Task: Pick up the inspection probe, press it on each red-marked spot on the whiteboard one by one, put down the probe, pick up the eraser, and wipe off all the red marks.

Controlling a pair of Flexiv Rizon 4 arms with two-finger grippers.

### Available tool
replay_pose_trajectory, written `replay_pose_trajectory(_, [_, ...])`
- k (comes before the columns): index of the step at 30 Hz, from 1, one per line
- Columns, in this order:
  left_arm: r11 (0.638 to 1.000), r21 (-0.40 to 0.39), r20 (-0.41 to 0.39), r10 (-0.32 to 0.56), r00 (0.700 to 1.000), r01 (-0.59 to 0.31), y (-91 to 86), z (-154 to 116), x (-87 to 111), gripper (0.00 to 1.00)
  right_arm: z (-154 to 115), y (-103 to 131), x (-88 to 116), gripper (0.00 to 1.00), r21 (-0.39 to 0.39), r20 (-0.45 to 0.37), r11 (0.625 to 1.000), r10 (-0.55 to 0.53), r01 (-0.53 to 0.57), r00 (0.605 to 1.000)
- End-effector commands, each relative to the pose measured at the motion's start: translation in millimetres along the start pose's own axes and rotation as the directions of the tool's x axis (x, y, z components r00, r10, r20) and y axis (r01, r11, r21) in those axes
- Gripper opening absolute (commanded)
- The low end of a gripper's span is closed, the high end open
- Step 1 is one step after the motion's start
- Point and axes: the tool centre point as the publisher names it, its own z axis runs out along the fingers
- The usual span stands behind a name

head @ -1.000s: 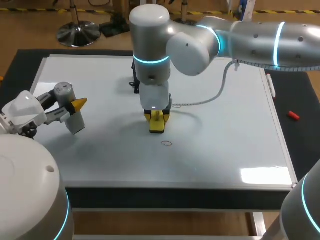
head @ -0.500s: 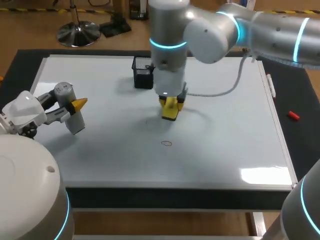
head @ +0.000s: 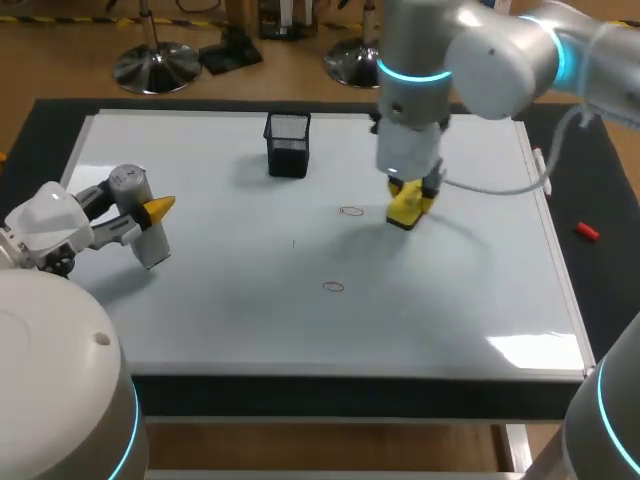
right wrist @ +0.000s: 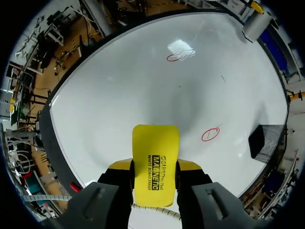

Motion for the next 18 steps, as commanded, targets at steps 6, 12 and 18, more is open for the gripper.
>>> replay_pose_trajectory(6, [1.0,0.001,0.003,0.001,1.0,-0.001,-0.5,1,0.4,0.0,2,-29,78,0.0,-0.034,0.069,0.99,0.141,-0.139,0.988])
replay_pose_trajectory(12, [1.0,0.001,0.003,0.001,1.0,-0.001,-0.5,1,0.4,0.0,4,-40,107,0.0,-0.04,0.065,0.976,0.218,-0.216,0.974])
replay_pose_trajectory(18, [1.0,0.001,0.003,0.001,1.0,-0.001,-0.5,1,0.4,0.0,7,-45,123,0.0,-0.044,0.059,0.965,0.259,-0.257,0.964])
